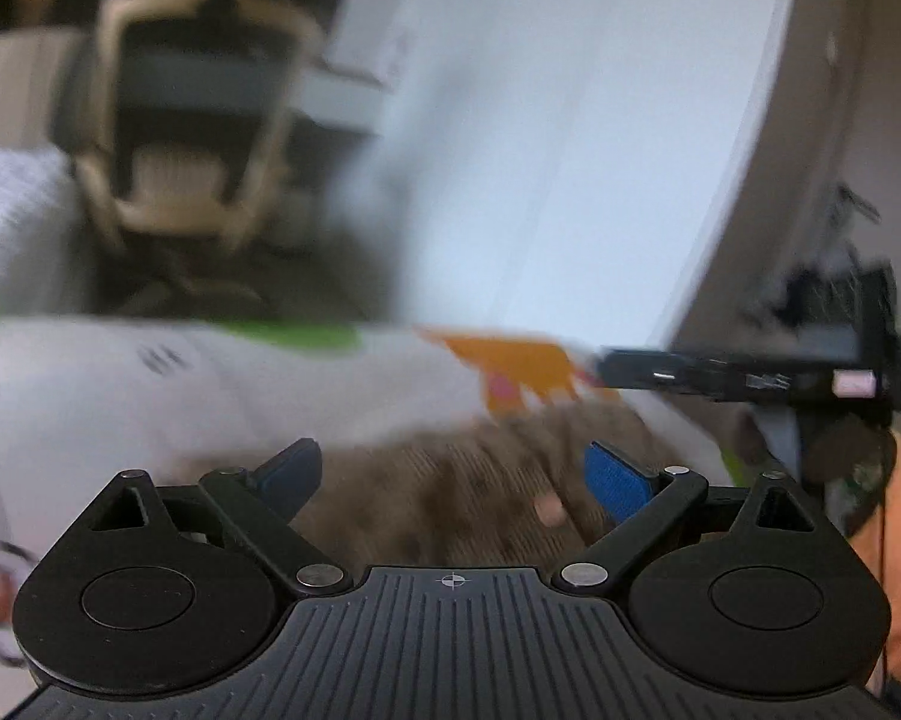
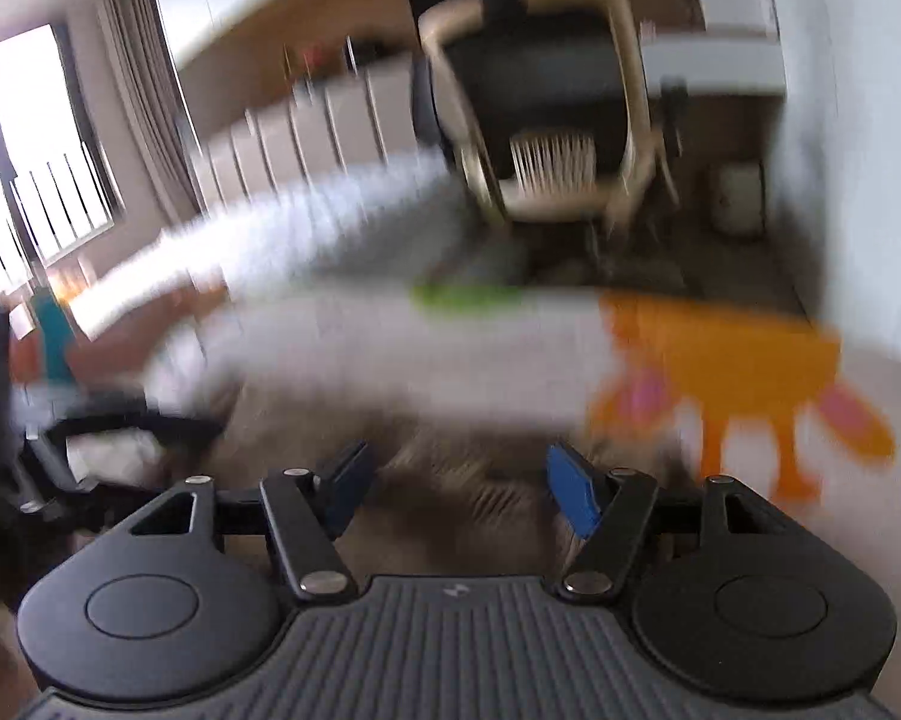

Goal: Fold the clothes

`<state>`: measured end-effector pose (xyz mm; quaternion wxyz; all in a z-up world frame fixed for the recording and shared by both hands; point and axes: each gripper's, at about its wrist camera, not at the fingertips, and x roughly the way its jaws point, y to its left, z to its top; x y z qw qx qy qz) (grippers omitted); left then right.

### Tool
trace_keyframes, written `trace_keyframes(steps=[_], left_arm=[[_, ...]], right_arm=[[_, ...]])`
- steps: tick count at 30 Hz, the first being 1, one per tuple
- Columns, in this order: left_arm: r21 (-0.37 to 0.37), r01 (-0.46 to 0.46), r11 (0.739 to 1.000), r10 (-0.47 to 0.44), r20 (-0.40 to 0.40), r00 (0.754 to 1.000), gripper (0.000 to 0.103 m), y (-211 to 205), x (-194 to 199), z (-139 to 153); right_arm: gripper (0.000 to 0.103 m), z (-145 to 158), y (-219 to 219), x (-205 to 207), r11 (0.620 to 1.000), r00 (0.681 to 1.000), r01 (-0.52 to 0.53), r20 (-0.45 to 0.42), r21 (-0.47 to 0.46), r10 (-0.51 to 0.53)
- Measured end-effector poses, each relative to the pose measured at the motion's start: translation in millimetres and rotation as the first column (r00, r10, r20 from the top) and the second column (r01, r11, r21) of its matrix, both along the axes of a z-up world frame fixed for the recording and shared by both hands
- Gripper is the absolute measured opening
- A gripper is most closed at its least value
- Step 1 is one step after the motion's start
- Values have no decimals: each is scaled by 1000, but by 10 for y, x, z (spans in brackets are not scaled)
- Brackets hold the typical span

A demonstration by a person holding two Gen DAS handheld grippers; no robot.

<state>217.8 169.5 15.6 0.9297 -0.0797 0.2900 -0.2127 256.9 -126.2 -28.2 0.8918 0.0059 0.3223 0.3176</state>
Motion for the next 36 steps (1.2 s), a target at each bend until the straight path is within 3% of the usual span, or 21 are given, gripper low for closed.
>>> trace_keyframes(steps=[3, 6, 12, 15, 17, 19, 25, 29, 32, 36], left_arm=[[105, 13, 994, -3, -98, 995, 98, -112, 70, -420], [163, 13, 987, -2, -71, 997, 98, -103, -118, -550], [187, -5, 982, 19, -77, 997, 98, -106, -461, -572], [168, -10, 986, 27, -98, 995, 99, -97, -584, -539], [132, -6, 991, 23, -126, 992, 100, -117, -638, -536], [136, 2, 991, 17, -142, 990, 101, -197, -706, -540], [144, -50, 988, 72, -155, 985, 101, -159, -867, -408], [139, -123, 983, 141, -131, 981, 101, -106, -843, -371], [89, -182, 979, 193, -150, 970, 102, -75, -787, -427], [83, -219, 972, 229, -144, 963, 103, -117, -801, -462]], right_arm=[[66, -89, -2, -307, 995, 999, -22, 30, -99, 25], [66, -102, -46, -635, 982, 996, -39, 75, -187, 54], [68, -170, -106, -921, 949, 989, -49, 116, -312, 89], [78, -185, -56, -808, 935, 981, -47, 158, -351, 109], [83, -188, -77, -691, 937, 983, -43, 155, -347, 103], [83, -187, -134, -593, 947, 991, -54, 97, -316, 89], [83, -188, -296, -917, 950, 997, -34, 49, -312, 52], [83, 27, -347, -1090, 968, 994, -12, 102, -252, 39], [83, 220, -270, -1075, 979, 984, -1, 173, -205, 37], [83, 180, -76, -851, 981, 991, 0, 135, -193, 26]])
